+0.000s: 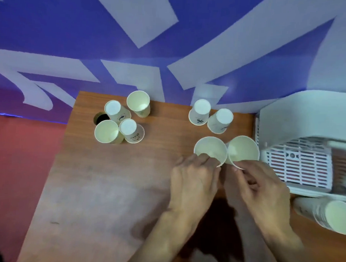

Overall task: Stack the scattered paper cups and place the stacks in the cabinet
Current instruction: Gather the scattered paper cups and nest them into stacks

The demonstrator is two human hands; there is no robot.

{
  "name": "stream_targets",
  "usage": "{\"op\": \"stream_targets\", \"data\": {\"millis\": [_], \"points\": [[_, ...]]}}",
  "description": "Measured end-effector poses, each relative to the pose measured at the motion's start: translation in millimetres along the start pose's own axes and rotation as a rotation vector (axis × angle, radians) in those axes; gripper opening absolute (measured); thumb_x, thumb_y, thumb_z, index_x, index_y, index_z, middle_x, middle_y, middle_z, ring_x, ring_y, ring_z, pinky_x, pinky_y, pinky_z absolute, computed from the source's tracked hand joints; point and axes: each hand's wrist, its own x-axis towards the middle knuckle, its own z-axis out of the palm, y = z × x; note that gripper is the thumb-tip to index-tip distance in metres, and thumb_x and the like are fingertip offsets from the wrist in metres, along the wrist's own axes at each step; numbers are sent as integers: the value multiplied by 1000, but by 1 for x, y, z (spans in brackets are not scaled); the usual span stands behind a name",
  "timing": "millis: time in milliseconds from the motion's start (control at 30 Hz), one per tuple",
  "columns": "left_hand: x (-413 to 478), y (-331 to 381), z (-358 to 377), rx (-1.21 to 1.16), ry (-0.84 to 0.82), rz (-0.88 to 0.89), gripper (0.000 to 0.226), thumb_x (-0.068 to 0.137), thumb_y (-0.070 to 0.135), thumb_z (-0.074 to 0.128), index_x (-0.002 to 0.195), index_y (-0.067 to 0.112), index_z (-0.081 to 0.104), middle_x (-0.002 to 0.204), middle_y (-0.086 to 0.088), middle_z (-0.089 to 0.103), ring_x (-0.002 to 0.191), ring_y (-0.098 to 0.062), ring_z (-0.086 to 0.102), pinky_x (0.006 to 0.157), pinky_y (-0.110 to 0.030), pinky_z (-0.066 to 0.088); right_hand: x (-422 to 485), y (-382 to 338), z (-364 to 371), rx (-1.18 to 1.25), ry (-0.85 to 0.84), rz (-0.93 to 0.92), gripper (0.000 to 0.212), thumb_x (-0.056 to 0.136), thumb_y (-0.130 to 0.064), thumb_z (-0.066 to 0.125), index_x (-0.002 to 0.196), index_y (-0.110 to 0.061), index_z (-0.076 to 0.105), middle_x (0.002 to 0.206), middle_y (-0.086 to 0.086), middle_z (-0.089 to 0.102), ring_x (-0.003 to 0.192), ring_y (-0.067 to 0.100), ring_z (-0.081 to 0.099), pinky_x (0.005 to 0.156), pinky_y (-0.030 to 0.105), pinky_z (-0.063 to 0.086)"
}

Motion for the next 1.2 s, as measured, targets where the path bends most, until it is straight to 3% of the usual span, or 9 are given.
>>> {"op": "stream_targets", "data": {"millis": [200,400,567,1033,1200], "points": [[-24,100,25,-57,-49,190,11,89,31,64,79,27,67,76,6,63,74,-18,59,65,-33,43,-60,62,-86,70,109,109,16,94,-27,62,105,-22,73,103,-12,66,88,16,67,70,35,55],[-35,199,57,-140,-29,357,10,87,25,69,77,27,67,74,8,61,73,-16,57,65,-32,42,-103,124,-165,36,280,213,18,91,-21,61,104,-20,73,104,-16,64,89,21,67,64,46,58],[-49,254,82,-188,-57,435,7,89,25,68,82,27,68,79,9,63,77,-18,58,68,-32,43,-133,177,-204,2,302,279,17,92,-19,59,103,-21,72,101,-16,64,88,17,63,63,42,56],[-69,266,134,-91,-92,393,9,82,28,77,83,29,68,78,10,63,71,-18,58,65,-32,44,-135,234,-200,32,205,186,16,94,-19,61,104,-19,75,104,-12,68,92,12,64,80,28,52],[-65,268,142,-81,-117,399,4,87,29,72,85,28,68,80,10,64,73,-19,59,67,-32,42,-125,241,-198,25,125,234,18,92,-26,63,108,-25,73,106,-19,66,87,4,63,78,5,40]]}}
